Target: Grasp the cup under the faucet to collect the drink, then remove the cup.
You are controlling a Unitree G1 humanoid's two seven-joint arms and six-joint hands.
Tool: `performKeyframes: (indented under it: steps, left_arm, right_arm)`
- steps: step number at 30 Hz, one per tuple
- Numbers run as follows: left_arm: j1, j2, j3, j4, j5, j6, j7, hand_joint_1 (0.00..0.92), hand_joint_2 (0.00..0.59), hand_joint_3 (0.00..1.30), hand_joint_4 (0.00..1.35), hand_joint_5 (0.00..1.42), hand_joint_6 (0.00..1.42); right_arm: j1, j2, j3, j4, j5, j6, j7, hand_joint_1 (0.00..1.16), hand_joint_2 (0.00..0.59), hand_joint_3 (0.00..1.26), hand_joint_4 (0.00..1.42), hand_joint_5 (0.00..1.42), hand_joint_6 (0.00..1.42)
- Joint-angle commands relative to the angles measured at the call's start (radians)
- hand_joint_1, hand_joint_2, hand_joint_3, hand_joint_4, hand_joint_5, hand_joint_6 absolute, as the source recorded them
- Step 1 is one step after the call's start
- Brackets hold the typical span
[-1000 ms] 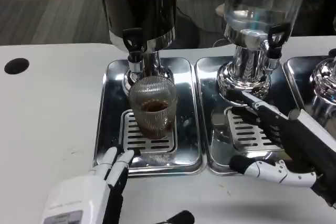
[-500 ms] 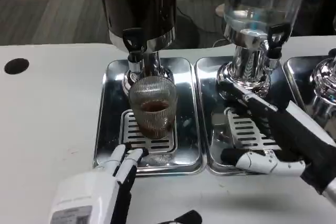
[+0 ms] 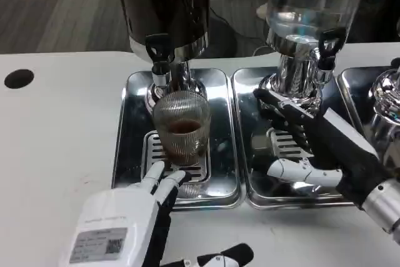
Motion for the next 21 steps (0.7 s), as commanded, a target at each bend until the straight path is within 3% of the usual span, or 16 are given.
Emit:
performKeyframes:
  steps: [1,21]
  left_arm:
    - [0.009,-0.004,-0.009,-0.039,0.033,-0.01,-0.05,0.0,0.062,0.25,0.12,0.3,0.55]
    - [0.092,-0.012,-0.006,-0.161,0.093,-0.09,-0.153,0.0,0.065,0.25,0.14,0.35,0.56]
  right_arm:
    - [-0.035,0.028,0.014,0.026,-0.026,-0.025,-0.037,0.46,0.0,0.06,0.01,0.07,0.05]
    - [-0.12,0.153,0.11,0.093,-0.133,-0.018,-0.155,0.34,0.0,0.08,0.03,0.08,0.05]
